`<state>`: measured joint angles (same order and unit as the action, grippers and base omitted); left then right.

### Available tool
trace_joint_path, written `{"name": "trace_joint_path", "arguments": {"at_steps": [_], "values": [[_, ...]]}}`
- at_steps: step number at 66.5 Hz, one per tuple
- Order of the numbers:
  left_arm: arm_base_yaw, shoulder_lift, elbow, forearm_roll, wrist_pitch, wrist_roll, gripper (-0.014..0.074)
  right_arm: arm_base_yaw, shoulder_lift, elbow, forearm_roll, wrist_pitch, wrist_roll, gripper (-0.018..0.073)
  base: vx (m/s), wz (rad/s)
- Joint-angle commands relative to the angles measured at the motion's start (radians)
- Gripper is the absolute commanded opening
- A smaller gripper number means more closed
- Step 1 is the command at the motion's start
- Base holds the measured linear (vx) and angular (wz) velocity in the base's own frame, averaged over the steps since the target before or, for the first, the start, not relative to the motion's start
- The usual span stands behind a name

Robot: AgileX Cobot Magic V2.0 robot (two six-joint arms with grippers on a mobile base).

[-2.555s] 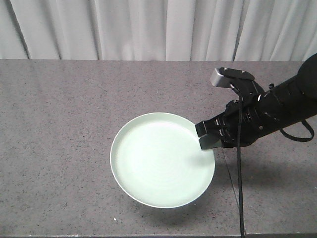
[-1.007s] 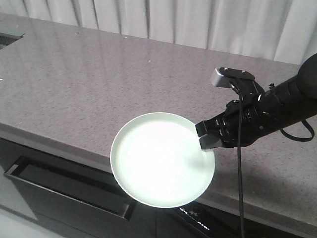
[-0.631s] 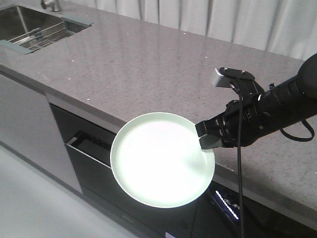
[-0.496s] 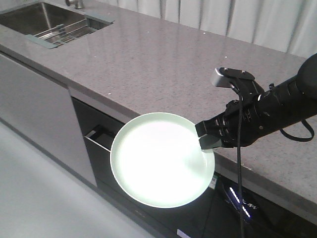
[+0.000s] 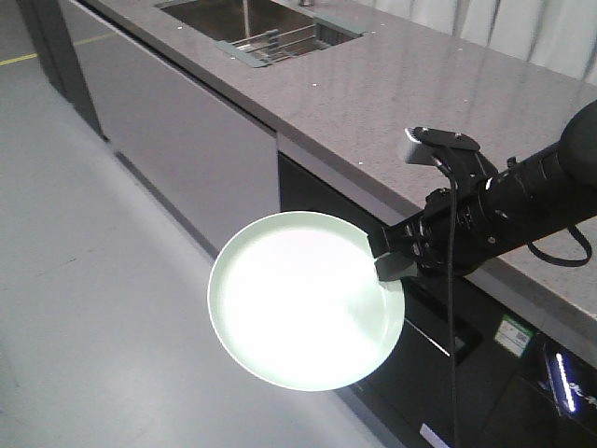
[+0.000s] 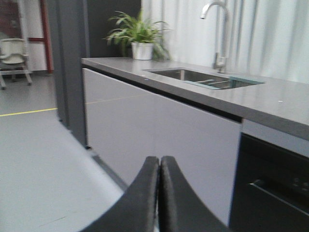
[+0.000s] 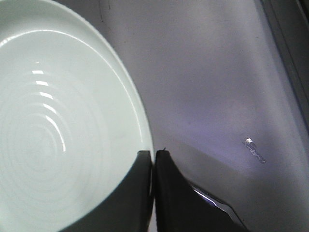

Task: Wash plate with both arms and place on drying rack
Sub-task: 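Hold the plate in the right gripper while the base backs away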

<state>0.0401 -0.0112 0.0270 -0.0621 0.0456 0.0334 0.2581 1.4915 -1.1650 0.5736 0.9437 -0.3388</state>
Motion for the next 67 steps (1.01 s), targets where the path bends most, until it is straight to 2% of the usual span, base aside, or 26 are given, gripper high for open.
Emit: {"name": "trace_joint_path", "arguments": {"at_steps": [1,67], "values": [[-0.007,-0.014,-0.026,-0.008,-0.069,-0.009,-0.0006,-0.003,-0.042,-0.023,0.040,-0.023,-0.006,-0.0001,-0.14,0.54],[-0.007,-0.014,-0.026,-0.008,-0.069,-0.009,-0.0006,-0.003,-0.042,-0.023,0.040,-0.023,-0.006,-0.0001,-0.13,0.52]]}}
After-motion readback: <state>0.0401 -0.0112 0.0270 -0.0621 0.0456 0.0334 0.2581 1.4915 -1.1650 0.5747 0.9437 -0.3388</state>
